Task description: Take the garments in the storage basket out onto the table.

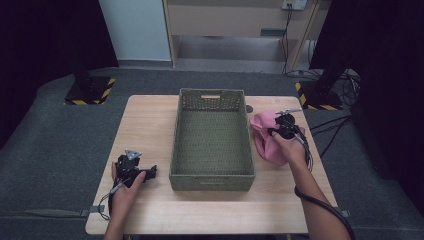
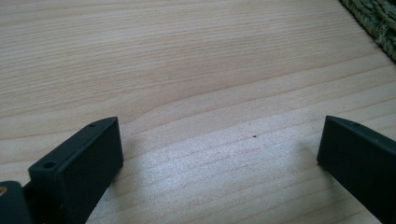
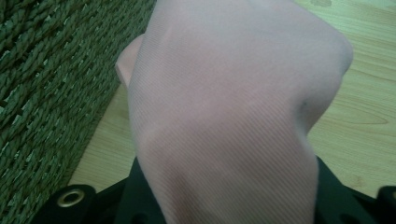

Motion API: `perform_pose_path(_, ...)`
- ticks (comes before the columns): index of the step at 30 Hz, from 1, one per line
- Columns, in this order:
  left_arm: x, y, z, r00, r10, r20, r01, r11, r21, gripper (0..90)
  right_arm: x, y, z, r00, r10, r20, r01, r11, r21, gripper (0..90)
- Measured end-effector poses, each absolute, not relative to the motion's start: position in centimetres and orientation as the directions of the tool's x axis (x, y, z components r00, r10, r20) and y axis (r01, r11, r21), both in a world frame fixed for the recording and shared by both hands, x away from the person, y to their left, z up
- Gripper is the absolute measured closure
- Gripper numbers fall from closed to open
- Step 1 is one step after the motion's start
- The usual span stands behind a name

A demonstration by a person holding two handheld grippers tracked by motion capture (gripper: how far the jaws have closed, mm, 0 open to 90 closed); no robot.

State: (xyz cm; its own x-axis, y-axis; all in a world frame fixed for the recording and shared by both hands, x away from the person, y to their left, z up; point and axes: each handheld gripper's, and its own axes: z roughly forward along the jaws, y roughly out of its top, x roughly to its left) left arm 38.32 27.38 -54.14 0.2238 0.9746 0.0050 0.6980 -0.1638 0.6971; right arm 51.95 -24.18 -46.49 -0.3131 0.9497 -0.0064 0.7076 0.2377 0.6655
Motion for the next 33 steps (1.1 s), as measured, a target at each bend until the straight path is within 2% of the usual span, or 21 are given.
perform_pose_path(10, 38.3, 27.4, -54.1, 0.223, 0.975, 0.005, 0.698, -0.164, 0.697, 0.0, 51.8, -24.2, -46.5, -0.325, 0.946, 0.002, 0.708, 0.242, 0.664, 57.4)
perform_pose_path(23, 38.3, 27.4, -54.1, 0.224, 0.975, 0.005, 0.698, -0.164, 0.697, 0.0, 50.2, -24.2, -44.8, -0.399, 0.916, 0.022, 0.693, 0.286, 0.662, 16.5)
perform_pose_path(27, 38.3, 27.4, -54.1, 0.224, 0.975, 0.005, 0.698, -0.164, 0.697, 0.0, 49.6, -24.3, -44.2, -0.417, 0.908, 0.021, 0.682, 0.298, 0.668, 8.6)
perform_pose_path(33, 38.3, 27.4, -54.1, 0.224, 0.975, 0.005, 0.698, -0.164, 0.697, 0.0, 49.0, -24.3, -43.2, -0.432, 0.901, 0.03, 0.667, 0.297, 0.683, 6.3)
